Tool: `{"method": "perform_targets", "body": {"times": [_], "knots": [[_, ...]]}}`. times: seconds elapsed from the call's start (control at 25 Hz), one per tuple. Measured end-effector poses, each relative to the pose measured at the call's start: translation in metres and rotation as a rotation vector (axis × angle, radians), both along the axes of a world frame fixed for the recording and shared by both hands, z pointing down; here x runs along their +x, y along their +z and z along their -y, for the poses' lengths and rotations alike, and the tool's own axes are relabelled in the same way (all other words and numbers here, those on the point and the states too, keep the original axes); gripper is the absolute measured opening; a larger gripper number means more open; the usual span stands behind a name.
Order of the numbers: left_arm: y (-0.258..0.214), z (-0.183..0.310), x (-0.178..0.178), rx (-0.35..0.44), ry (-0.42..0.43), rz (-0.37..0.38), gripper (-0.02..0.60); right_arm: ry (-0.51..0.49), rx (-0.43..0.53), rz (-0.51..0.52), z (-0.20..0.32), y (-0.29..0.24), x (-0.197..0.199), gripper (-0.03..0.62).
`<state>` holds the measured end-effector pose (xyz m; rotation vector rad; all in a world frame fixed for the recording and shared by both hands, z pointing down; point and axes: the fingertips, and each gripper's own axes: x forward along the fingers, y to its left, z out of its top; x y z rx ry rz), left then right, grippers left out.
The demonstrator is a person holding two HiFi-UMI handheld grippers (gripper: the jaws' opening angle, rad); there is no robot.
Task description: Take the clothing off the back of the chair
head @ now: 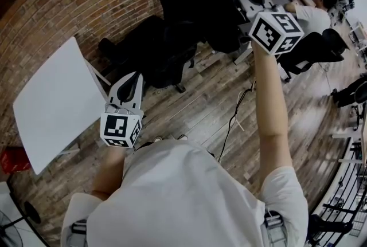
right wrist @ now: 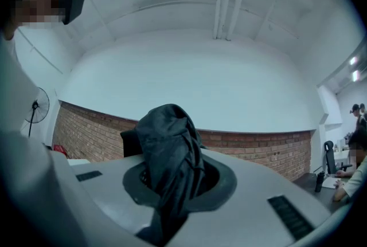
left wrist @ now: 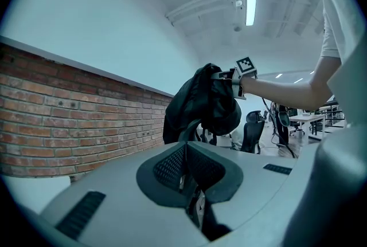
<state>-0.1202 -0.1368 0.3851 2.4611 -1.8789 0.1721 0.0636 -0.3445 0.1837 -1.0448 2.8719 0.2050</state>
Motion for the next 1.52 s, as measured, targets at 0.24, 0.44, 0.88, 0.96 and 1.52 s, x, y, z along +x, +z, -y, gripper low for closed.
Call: {"method": "perform_targets", "body": {"times": [0.24, 0.44, 0.88, 0.96, 1.52], "knots": [[-0.001, -0.003, 0.006, 0.005, 0.021, -0.008, 0.025, 0.033, 0.028, -0.014, -0.014, -0.009, 0.012, 0.061], [-0.001, -0.006, 0.009, 0.006, 0.038, -0.012, 0.025, 0.081, 0.02, 0.022, -0.02, -0.011, 0.04, 0.061], [-0.012, 0.002, 0.011, 0.034, 0.068, -0.009, 0.025, 0.196, 0.088, 0.038, -0.057, -0.031, 0.102, 0.061], [-0.012, 0.003, 0.013, 0.034, 0.078, -0.009, 0.025, 0.225, 0.105, 0.03, -0.062, -0.037, 0.114, 0.06], [-0.006, 0.003, 0.016, 0.018, 0.105, -0.011, 0.025, 0.443, 0.099, -0.011, -0.078, -0.026, 0.209, 0.06]]}}
